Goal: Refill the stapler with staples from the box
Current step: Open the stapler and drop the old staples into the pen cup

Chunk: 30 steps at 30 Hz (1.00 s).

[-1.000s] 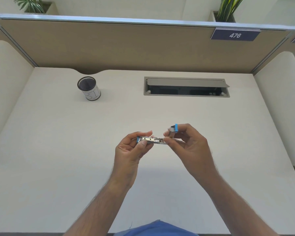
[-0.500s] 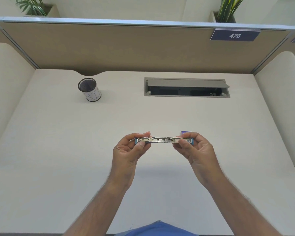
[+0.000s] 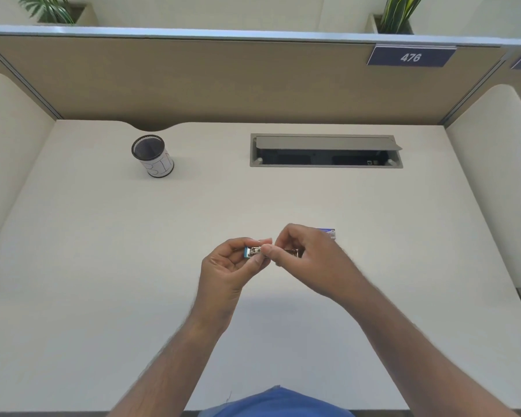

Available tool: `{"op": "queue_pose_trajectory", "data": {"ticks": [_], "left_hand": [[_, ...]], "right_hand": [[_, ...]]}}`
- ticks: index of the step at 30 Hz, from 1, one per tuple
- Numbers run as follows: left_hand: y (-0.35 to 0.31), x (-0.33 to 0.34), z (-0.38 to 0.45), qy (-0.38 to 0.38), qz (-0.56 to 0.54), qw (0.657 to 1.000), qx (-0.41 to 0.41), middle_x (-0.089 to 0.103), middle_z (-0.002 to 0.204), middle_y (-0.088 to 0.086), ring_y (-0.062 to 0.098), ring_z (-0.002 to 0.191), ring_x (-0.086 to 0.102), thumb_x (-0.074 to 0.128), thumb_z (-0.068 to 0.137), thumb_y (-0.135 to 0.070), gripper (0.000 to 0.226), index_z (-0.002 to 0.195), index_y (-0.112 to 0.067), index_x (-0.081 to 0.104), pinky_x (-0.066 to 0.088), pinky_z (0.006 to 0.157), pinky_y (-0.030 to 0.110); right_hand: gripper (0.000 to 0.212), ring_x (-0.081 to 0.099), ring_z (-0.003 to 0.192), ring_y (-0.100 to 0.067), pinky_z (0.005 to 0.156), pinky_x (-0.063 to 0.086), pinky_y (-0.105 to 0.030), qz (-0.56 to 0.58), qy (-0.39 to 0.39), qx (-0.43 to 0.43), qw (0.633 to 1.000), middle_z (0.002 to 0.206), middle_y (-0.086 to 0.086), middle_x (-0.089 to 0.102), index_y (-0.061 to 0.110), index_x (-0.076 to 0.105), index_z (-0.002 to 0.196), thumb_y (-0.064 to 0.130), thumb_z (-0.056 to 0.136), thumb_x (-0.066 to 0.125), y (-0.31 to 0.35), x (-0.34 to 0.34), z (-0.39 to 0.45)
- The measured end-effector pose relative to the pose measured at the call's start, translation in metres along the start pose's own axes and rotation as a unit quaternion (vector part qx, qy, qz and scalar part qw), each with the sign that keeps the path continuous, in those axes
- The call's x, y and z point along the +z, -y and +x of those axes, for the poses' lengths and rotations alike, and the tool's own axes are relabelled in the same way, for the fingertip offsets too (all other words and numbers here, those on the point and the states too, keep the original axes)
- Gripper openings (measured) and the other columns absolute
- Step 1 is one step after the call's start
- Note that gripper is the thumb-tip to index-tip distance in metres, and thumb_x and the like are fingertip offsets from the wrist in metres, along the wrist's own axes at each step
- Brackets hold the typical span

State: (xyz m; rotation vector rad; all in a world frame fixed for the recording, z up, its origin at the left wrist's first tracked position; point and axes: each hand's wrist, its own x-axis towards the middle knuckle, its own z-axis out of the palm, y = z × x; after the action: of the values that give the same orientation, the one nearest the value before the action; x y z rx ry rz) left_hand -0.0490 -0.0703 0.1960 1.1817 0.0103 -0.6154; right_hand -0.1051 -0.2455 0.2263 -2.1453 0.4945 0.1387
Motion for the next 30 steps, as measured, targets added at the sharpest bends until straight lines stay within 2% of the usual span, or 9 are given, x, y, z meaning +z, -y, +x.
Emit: {"op": "queue_pose_trajectory", "data": {"ticks": [8, 14, 19, 23, 26, 30], "left_hand": [[-0.002, -0.004, -0.001, 0.001, 0.032, 0.999, -0.001, 0.081, 0.115, 0.02, 0.033, 0.116, 0.077, 0.075, 0.092, 0.006, 0.019, 0.109, 0.009, 0.068, 0.062, 0.096, 0.032], [-0.001, -0.002, -0.001, 0.007, 0.05, 0.999, -0.003, 0.082, 0.116, 0.017, 0.032, 0.115, 0.078, 0.076, 0.092, 0.004, 0.02, 0.111, 0.008, 0.071, 0.062, 0.099, 0.036], [0.001, -0.002, -0.002, 0.005, 0.046, 0.999, -0.008, 0.082, 0.115, 0.018, 0.033, 0.113, 0.079, 0.076, 0.092, 0.008, 0.017, 0.108, 0.005, 0.071, 0.062, 0.098, 0.036], [0.003, -0.003, -0.003, 0.003, 0.045, 0.999, -0.013, 0.082, 0.116, 0.019, 0.034, 0.112, 0.078, 0.076, 0.091, 0.007, 0.017, 0.107, 0.004, 0.071, 0.062, 0.098, 0.038], [0.004, -0.003, -0.004, 0.0, 0.048, 0.999, -0.014, 0.082, 0.115, 0.018, 0.032, 0.111, 0.079, 0.075, 0.091, 0.008, 0.018, 0.107, 0.002, 0.071, 0.062, 0.098, 0.038], [0.003, -0.002, -0.006, 0.0, 0.05, 0.999, -0.013, 0.082, 0.115, 0.017, 0.031, 0.108, 0.079, 0.074, 0.092, 0.009, 0.017, 0.107, 0.001, 0.072, 0.062, 0.093, 0.033]], "right_hand": [[0.047, 0.071, 0.084, -0.014, 0.078, 0.06, -0.048, -0.005, 0.013, 0.021, 1.0, 0.086, 0.007, 0.076, 0.026, 0.059, 0.078, 0.072, 0.082, 0.07, 0.007, 0.003, 0.007], [0.043, 0.066, 0.076, -0.012, 0.067, 0.05, -0.035, 0.025, 0.022, 0.045, 0.998, 0.082, 0.005, 0.072, 0.023, 0.057, 0.078, 0.064, 0.082, 0.071, 0.006, 0.002, 0.005], [0.03, 0.057, 0.065, -0.01, 0.064, 0.046, -0.035, 0.036, 0.031, 0.065, 0.997, 0.081, -0.002, 0.073, 0.022, 0.058, 0.079, 0.051, 0.08, 0.067, 0.008, 0.003, 0.002], [0.026, 0.055, 0.064, -0.012, 0.062, 0.045, -0.035, 0.049, 0.044, 0.073, 0.995, 0.083, -0.007, 0.075, 0.02, 0.062, 0.082, 0.045, 0.075, 0.062, 0.01, 0.001, 0.001], [0.015, 0.055, 0.062, -0.009, 0.061, 0.045, -0.031, 0.049, 0.049, 0.078, 0.995, 0.082, -0.004, 0.077, 0.022, 0.065, 0.083, 0.037, 0.082, 0.064, 0.011, -0.001, -0.001], [0.003, 0.059, 0.066, -0.011, 0.063, 0.047, -0.033, 0.057, 0.051, 0.068, 0.995, 0.083, -0.004, 0.078, 0.028, 0.061, 0.089, 0.031, 0.088, 0.062, 0.012, -0.003, -0.002]]}}
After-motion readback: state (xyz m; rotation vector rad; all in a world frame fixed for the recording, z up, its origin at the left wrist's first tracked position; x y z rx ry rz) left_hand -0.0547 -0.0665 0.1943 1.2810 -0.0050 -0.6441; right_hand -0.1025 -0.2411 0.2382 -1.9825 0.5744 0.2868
